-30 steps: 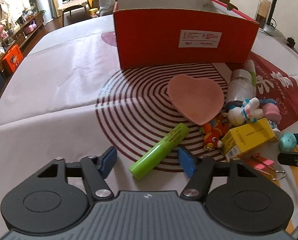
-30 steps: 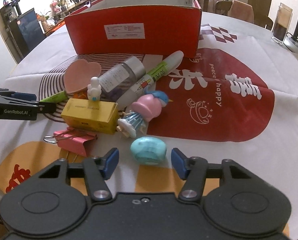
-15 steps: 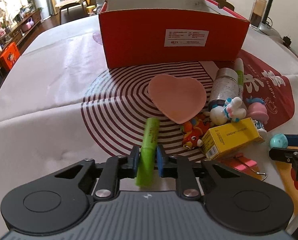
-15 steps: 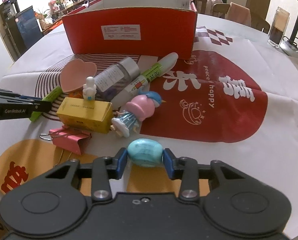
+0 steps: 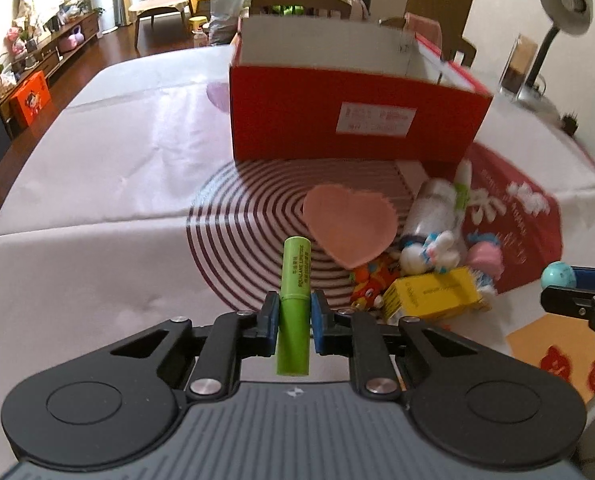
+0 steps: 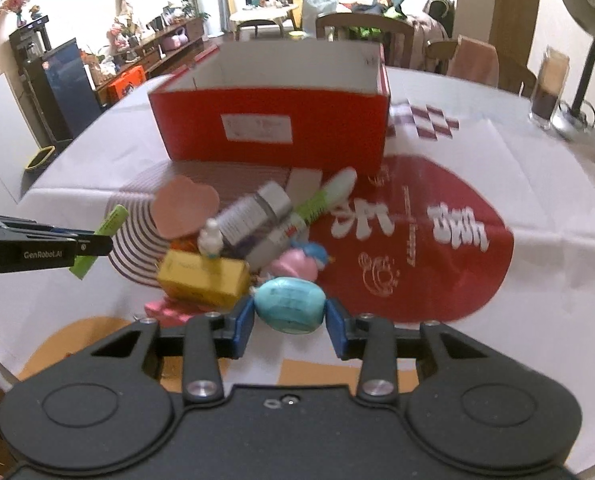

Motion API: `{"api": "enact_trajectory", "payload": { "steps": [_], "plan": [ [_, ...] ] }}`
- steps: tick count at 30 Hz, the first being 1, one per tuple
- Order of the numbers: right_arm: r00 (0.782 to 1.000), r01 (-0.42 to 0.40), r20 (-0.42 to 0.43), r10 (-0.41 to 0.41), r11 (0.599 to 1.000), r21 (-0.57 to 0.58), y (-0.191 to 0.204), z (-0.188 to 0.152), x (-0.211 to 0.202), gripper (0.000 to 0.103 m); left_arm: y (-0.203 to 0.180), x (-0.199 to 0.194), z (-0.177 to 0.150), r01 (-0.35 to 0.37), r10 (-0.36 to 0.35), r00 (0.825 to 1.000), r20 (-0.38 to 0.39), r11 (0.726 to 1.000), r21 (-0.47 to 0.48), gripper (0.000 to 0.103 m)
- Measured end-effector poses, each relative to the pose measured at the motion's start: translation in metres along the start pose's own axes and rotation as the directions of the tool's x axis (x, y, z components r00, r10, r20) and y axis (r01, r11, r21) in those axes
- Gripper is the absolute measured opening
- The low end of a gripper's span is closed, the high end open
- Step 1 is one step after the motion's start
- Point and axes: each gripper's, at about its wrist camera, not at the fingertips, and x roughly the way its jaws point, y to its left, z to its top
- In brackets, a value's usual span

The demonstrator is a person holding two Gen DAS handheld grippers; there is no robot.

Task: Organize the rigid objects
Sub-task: 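Carry the highlighter and eraser into the red shoebox with both tools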

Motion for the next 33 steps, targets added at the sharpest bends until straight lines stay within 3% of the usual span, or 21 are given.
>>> {"api": "enact_trajectory", "payload": {
  "steps": [15, 26, 33],
  "plan": [
    [0.996, 0.006, 0.087, 0.000, 0.998, -0.067, 0.002, 0.087, -0.024, 0.038, -0.005, -0.048, 0.070, 0.025, -0.021, 0.993, 0.116, 0.999, -0.027, 0.016],
    [0.990, 0.015, 0.141, 0.002, 0.993, -0.115, -0.011, 0.152, -0.003, 0.038, -0.008, -0.035, 0.135, 0.017, -0.012, 0.988, 0.154, 0.999, -0.028, 0.016],
    [0.991, 0.012, 0.134, 0.008, 0.988, -0.152, -0.021, 0.183, 0.026, 0.038, -0.009, -0.007, 0.173, -0.006, 0.010, 0.991, 0.137, 1.000, -0.027, 0.016]
  ]
}}
